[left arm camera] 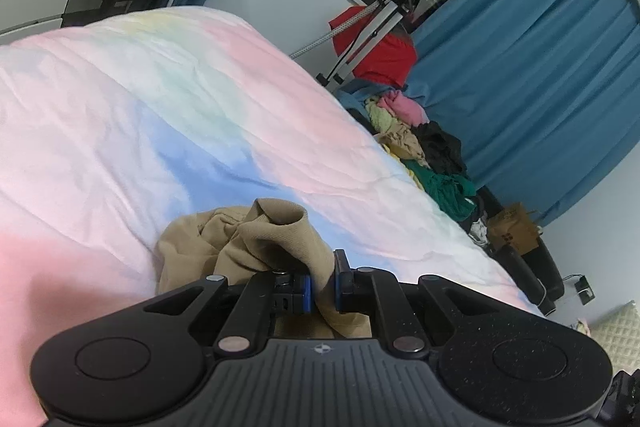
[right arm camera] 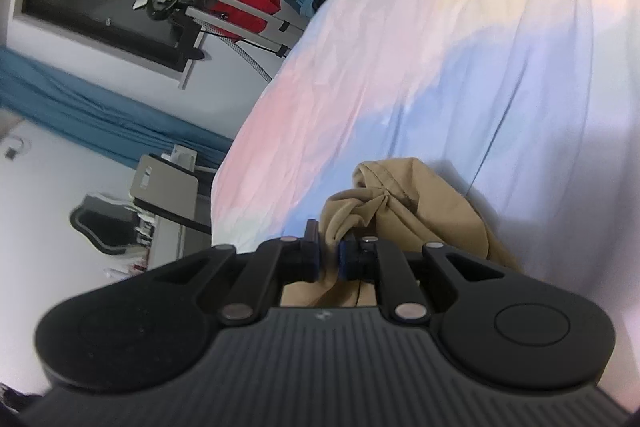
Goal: Fold clothes
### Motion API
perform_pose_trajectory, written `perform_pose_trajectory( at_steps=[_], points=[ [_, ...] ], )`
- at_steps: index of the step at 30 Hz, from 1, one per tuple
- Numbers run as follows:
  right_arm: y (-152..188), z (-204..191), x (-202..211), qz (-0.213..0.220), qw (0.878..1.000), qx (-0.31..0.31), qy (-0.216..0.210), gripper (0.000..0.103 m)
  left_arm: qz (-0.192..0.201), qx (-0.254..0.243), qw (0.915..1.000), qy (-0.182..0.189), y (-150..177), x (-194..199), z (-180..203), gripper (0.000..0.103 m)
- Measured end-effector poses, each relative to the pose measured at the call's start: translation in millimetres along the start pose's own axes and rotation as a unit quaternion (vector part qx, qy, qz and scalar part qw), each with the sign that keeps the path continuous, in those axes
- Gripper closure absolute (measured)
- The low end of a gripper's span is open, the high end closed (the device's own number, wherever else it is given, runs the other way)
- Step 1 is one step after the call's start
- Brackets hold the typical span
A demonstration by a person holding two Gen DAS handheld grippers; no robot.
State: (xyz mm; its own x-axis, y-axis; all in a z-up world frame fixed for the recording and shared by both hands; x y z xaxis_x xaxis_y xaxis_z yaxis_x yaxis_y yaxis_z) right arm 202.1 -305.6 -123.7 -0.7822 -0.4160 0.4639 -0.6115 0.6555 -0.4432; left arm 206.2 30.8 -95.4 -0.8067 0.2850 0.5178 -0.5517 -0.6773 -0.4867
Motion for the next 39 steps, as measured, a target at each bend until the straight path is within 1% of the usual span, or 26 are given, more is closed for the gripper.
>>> perform_pose_trajectory(
  at_steps=[2, 5, 7, 13, 14, 15, 16, 17, 18, 19, 21, 22, 23, 25, 27, 28, 30, 33, 35, 39],
  points=[
    [-3, 5, -9, -0.002, 1.0, 0.002, -0.001, 0.091, 0.0, -0.012, 0.9999, 0.0, -1, -8, 0, 0.092],
    [-4, 8, -19, -0.001, 1.0, 0.017, -0.004, 0.09, -0.005, -0.009, 0.9999, -0.004, -7, -23, 0, 0.092],
    [-5, 10, -23, -0.005, 1.0, 0.019, -0.007, 0.09, -0.01, -0.017, 0.9998, -0.008, -8, -30, 1, 0.092],
    [-4, 9, -21, -0.013, 0.999, 0.04, -0.012, 0.089, -0.018, -0.075, 0.9967, -0.023, 0, -29, 9, 0.092],
    [-4, 7, -20, -0.017, 0.999, 0.047, -0.013, 0.085, -0.016, -0.088, 0.9958, -0.022, 2, -27, 11, 0.09],
    [-3, 4, -18, -0.022, 0.998, 0.056, -0.014, 0.08, -0.013, -0.105, 0.9942, -0.021, 4, -25, 12, 0.085],
    [-1, 1, -16, -0.025, 0.998, 0.063, -0.016, 0.062, -0.012, -0.114, 0.9932, -0.019, 7, -23, 13, 0.082],
    [1, -3, -13, -0.025, 0.997, 0.071, -0.019, 0.042, -0.011, -0.123, 0.9923, -0.017, 9, -21, 14, 0.073],
    [3, -8, -10, -0.019, 0.996, 0.081, -0.024, 0.034, -0.011, -0.131, 0.9913, -0.014, 11, -19, 15, 0.058],
    [6, -13, -7, -0.014, 0.995, 0.09, -0.029, 0.029, -0.01, -0.139, 0.9902, -0.012, 14, -17, 16, 0.051],
    [11, -26, 0, -0.007, 0.991, 0.128, -0.032, 0.029, 0.003, -0.169, 0.9856, -0.006, 20, -8, 22, 0.036],
    [14, -32, 4, 0.0, 0.989, 0.148, -0.03, 0.029, 0.016, -0.193, 0.981, -0.012, 23, -3, 26, 0.032],
    [18, -37, 9, 0.011, 0.985, 0.169, -0.026, 0.03, 0.031, -0.219, 0.9751, -0.019, 27, 2, 31, 0.024],
    [22, -46, 13, 0.02, 0.977, 0.212, -0.014, 0.03, 0.055, -0.259, 0.9638, -0.027, 36, 11, 37, 0.022],
    [24, -51, 11, 0.021, 0.97, 0.244, -0.003, 0.036, 0.047, -0.264, 0.9628, -0.036, 40, 9, 37, 0.022],
    [24, -51, 9, 0.019, 0.968, 0.25, -0.001, 0.039, 0.042, -0.264, 0.9627, -0.04, 42, 7, 36, 0.022],
    [24, -49, 2, 0.01, 0.966, 0.257, 0.004, 0.041, 0.019, -0.25, 0.9667, -0.05, 42, 0, 31, 0.023],
    [25, -49, -13, 0.009, 0.954, 0.298, 0.041, 0.042, 0.018, -0.255, 0.9648, -0.06, 42, -9, 25, 0.023],
    [24, -48, -25, 0.016, 0.948, 0.313, 0.055, 0.042, 0.02, -0.259, 0.9636, -0.063, 42, -12, 24, 0.023],
    [18, -47, -37, 0.047, 0.947, 0.313, 0.049, 0.042, 0.029, -0.258, 0.9641, -0.057, 43, -12, 26, 0.023]
  ],
)
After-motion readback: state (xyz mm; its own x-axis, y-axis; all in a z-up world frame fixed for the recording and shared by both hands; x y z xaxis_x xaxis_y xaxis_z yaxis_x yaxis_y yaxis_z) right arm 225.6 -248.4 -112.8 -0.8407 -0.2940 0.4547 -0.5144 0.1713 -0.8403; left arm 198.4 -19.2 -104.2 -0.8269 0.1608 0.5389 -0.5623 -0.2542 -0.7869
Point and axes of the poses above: each gripper's, at about its wrist camera, not at the fingertips, and x roughly against the way its jaws point, z to its right, y to its underside, the point moved 1 cm from there along -x, roughly the way its jaws point, and after that the axes turned 12 degrees about x, right-handed, at the moved point
